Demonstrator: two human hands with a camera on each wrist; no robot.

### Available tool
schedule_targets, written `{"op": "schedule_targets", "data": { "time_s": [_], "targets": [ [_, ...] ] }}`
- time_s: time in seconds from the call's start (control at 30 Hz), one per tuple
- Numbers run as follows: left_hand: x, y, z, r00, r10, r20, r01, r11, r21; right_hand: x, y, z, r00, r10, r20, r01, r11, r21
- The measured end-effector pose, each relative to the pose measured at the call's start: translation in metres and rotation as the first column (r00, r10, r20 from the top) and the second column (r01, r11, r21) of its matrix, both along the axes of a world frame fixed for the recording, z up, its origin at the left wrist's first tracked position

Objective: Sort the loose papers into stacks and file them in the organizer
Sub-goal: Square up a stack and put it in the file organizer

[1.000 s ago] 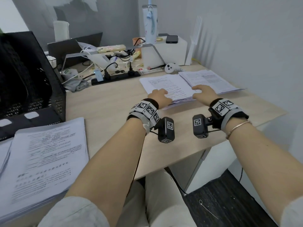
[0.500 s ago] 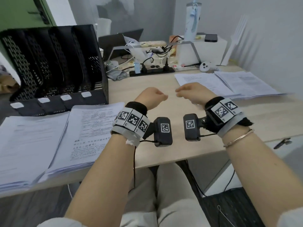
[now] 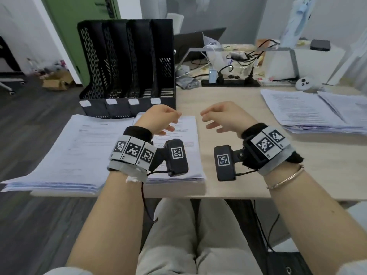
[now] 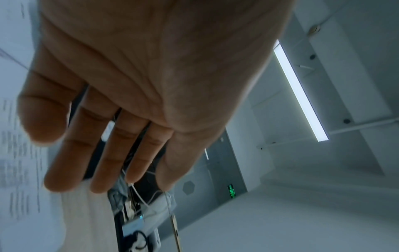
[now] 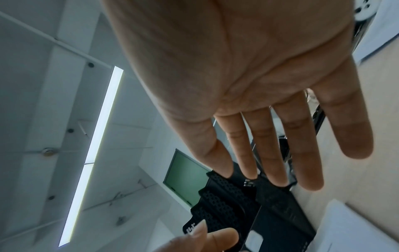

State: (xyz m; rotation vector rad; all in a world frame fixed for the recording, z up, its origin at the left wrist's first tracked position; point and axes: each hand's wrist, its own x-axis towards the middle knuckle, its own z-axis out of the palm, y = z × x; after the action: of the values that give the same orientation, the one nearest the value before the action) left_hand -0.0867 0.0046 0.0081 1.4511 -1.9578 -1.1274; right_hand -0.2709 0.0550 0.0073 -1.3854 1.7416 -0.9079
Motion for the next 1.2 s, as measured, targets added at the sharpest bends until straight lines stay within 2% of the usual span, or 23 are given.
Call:
{"op": "schedule_targets", "data": {
  "time_s": [0.27, 0.5, 0.67, 0.8, 0.87, 0.93, 1.03, 1.2],
  "targets": [
    [0.071, -0.039, -0.008, 0.965, 0.259, -0.039, -0.26, 0.965, -0.037, 0.065, -0.029, -0.006, 0.998, 0.059, 0.0, -0.059, 0.995, -0.076],
    [0.117, -0.069, -0.026, 0.908, 0.399, 0.126, -0.4, 0.916, -0.014, 0.109, -0.047, -0.018, 0.991, 0.124, -0.05, -0.126, 0.991, -0.039],
    [0.136, -0.079, -0.045, 0.9, 0.245, 0.359, -0.283, 0.958, 0.055, 0.13, -0.052, -0.037, 0.963, 0.243, -0.116, -0.229, 0.966, 0.121],
    [0.138, -0.083, -0.065, 0.928, 0.163, 0.336, -0.214, 0.97, 0.118, 0.134, -0.053, -0.05, 0.94, 0.303, -0.157, -0.265, 0.938, 0.224],
    [0.136, -0.084, -0.071, 0.918, 0.096, 0.384, -0.158, 0.978, 0.134, 0.132, -0.053, -0.054, 0.935, 0.308, -0.176, -0.264, 0.935, 0.237],
    [0.131, -0.083, -0.075, 0.871, 0.009, 0.492, -0.086, 0.987, 0.134, 0.129, -0.053, -0.055, 0.928, 0.316, -0.198, -0.266, 0.932, 0.245],
    [0.124, -0.08, -0.079, 0.761, -0.064, 0.645, -0.043, 0.988, 0.149, 0.122, -0.052, -0.056, 0.914, 0.337, -0.228, -0.276, 0.925, 0.26],
    [0.104, -0.071, -0.081, 0.67, -0.152, 0.726, 0.015, 0.981, 0.192, 0.099, -0.044, -0.055, 0.892, 0.365, -0.268, -0.285, 0.912, 0.293]
  ]
}}
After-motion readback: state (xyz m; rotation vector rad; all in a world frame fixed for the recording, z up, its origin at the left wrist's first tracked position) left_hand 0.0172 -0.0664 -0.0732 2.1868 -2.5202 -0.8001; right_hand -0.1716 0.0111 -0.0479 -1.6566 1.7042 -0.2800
